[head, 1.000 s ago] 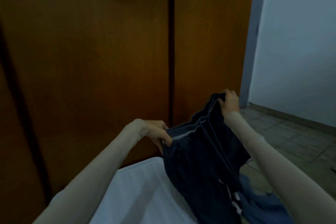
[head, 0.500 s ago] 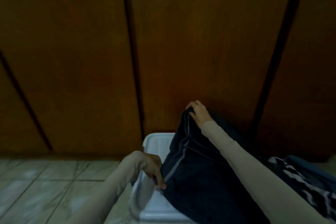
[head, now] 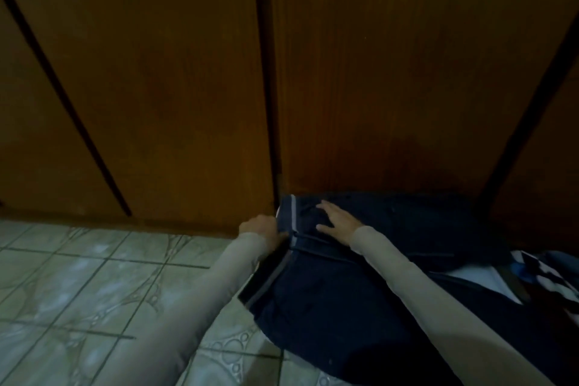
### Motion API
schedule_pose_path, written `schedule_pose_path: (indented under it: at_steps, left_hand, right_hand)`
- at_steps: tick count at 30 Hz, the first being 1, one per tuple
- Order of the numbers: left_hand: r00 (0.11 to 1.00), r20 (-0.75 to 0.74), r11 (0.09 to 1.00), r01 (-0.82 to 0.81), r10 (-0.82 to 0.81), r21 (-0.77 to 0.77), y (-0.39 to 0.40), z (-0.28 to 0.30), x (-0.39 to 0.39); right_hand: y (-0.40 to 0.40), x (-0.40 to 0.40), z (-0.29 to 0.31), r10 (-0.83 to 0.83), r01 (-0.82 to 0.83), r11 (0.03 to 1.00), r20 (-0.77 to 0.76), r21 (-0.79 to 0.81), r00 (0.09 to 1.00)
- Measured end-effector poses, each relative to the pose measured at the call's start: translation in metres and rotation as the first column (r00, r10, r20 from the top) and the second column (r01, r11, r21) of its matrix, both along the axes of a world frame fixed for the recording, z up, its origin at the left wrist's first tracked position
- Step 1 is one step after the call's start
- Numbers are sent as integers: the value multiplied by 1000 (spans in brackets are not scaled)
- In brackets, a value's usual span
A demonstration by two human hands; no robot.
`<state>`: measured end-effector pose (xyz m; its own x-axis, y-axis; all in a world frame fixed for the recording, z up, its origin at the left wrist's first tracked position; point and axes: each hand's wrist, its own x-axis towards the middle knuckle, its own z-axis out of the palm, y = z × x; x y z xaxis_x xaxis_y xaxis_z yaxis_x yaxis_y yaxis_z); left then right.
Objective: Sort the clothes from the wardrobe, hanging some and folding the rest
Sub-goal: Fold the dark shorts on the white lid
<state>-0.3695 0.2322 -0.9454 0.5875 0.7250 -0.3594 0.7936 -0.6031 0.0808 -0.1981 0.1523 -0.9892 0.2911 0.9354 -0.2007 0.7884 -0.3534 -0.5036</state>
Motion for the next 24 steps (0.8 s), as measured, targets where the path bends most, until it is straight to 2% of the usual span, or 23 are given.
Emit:
schedule_pose_path:
  at_steps: [1,3,7,11,14,16,20,24]
  left_hand:
    - [996,78,994,33,-41,100,-6,-3,7]
    - [970,170,972,141,-174,190,-25,-20,27]
    - [914,241,945,322,-327,61,-51,-54,61]
    - [888,216,913,405,-406,50,-71,-83,78]
    - [881,172,898,436,-441,66,-71,-93,81]
    - [862,203,884,466,-464,43,-68,-98,79]
    - [790,360,857,512,-497,59,-65,-99,74]
    - [685,582,874,475,-439,101,-64,-100,78]
  right_hand:
    - [-9,8,-5,-38,40,998,31,-41,999]
    - [-29,23,-16,-114,125,986,103,-112,988]
    - [-70,44,-32,-181,221,956,204,-192,962]
    - [-102,52,-39,-204,258,947,262,-191,943]
    - [-118,55,-42,-201,251,953,265,-170,943]
    - [-128,55,-43,-179,217,967,249,-135,952]
    - [-144,55,-36,-149,148,989,89,17,985]
    - [-146,59,-33,-87,79,994,132,71,987]
